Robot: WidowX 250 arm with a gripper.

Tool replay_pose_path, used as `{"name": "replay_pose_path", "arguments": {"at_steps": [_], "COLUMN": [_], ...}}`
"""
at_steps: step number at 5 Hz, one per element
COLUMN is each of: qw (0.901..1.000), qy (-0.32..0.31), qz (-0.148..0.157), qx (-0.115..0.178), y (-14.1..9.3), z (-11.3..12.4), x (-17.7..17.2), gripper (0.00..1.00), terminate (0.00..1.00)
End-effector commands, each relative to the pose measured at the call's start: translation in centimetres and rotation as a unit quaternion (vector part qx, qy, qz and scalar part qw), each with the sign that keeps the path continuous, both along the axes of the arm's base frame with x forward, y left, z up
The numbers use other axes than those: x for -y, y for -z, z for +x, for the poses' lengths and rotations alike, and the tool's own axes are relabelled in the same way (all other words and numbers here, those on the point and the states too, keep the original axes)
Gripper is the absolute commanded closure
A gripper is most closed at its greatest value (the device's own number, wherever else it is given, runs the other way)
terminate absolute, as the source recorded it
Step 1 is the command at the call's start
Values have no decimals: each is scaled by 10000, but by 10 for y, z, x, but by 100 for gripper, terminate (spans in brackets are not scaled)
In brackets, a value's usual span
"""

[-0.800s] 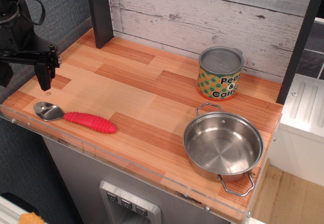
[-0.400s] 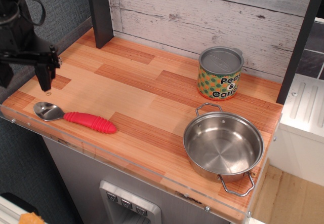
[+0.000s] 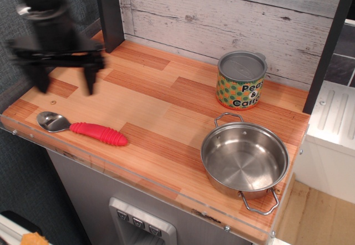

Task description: Moving the can from behind the steel kadai to left of the table behind the spoon

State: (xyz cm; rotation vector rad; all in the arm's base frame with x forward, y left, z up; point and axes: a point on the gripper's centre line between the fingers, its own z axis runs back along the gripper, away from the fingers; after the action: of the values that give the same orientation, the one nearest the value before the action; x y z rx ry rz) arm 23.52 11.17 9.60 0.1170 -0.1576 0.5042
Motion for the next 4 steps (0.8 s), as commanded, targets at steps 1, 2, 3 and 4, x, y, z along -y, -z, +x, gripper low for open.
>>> {"name": "replay_pose_path", "arguments": {"at_steps": [1,2,3,4], "qw": [9996,9989,9953,9945], "qy": [-155,-46,-81,-253], "qz": [-182,-432,-937,-1019], "qx": [142,156,217,-26], "y": [-13,-19,-24,-18], "z": [46,68,85,109], "x": [51,88,115,143], "gripper": [0,0,0,0], "terminate": [0,0,0,0]}}
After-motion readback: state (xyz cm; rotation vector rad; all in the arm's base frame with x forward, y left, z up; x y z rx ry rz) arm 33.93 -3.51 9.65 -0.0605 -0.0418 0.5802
